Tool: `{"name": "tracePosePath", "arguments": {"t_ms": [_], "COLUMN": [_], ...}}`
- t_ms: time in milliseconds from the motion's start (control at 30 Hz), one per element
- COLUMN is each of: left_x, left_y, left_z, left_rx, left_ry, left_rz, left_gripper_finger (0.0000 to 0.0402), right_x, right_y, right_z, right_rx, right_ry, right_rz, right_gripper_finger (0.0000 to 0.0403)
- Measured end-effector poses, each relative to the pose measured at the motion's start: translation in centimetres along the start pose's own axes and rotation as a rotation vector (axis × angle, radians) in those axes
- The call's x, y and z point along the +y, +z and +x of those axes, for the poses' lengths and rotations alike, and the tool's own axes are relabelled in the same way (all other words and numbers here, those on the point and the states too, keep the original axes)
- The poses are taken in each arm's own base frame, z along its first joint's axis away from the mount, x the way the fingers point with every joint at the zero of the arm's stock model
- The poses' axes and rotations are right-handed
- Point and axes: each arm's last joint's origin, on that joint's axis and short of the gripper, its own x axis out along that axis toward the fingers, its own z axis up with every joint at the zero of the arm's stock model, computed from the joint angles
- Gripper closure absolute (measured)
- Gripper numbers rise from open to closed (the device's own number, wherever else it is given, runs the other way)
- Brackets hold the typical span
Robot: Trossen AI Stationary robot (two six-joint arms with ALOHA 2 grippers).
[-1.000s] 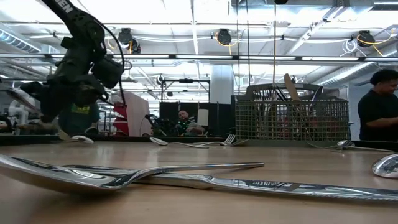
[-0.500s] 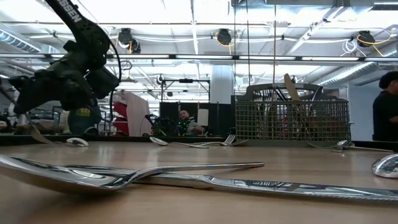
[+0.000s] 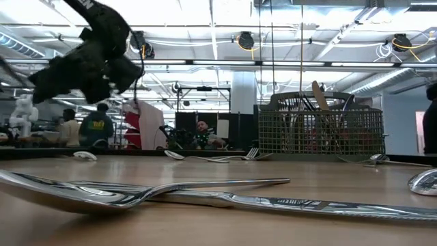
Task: Sort silverware
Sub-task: Put the silver fork into the gray utensil holder
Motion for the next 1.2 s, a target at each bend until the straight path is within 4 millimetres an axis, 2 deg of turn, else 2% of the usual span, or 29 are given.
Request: {"name": "tracePosePath", "arguments": {"t_ms": [167,333,500,600,700,833,933,1067,1200], "left_x": [-3.4,-7.8,-11.6,-13.5,-15.0,-16.6,-17.9,-19.6,-20.7], "left_y": [-0.2,-1.0,-3.6,-5.7,-8.0,-10.3,-11.3,-11.3,-10.8], "left_z": [-1.7,-3.9,-6.7,-8.1,-9.2,-9.5,-9.0,-7.6,-6.7], "left_rx": [-0.185,-0.509,-0.857,-1.052,-1.205,-1.349,-1.4,-1.378,-1.333], "left_ry": [-0.161,-0.405,-0.612,-0.734,-0.855,-0.989,-1.069,-1.128,-1.179], "left_rz": [0.257,0.657,0.988,1.163,1.322,1.47,1.528,1.522,1.515], "left_gripper_finger": [0.0377,0.0375,0.0374,0.0374,0.0374,0.0374,0.0373,0.0373,0.0373], "right_x": [0.0,0.1,-0.3,-0.7,-1.0,-0.9,-0.5,0.4,0.7], "right_y": [0.1,0.2,-1.1,-2.3,-2.8,-2.4,-1.3,0.9,1.9], "right_z": [0.0,0.3,1.7,2.9,3.7,4.3,4.9,6.3,8.4], "right_rx": [-0.009,-0.05,-0.023,0.0,-0.047,-0.154,-0.19,-0.22,-0.112], "right_ry": [0.003,0.019,0.017,0.004,-0.016,-0.021,-0.017,-0.009,0.027], "right_rz": [0.004,0.035,0.073,0.085,0.077,0.013,-0.082,-0.17,-0.217], "right_gripper_finger": [0.0238,0.0238,0.0238,0.0238,0.0238,0.0238,0.0238,0.0238,0.0238]}}
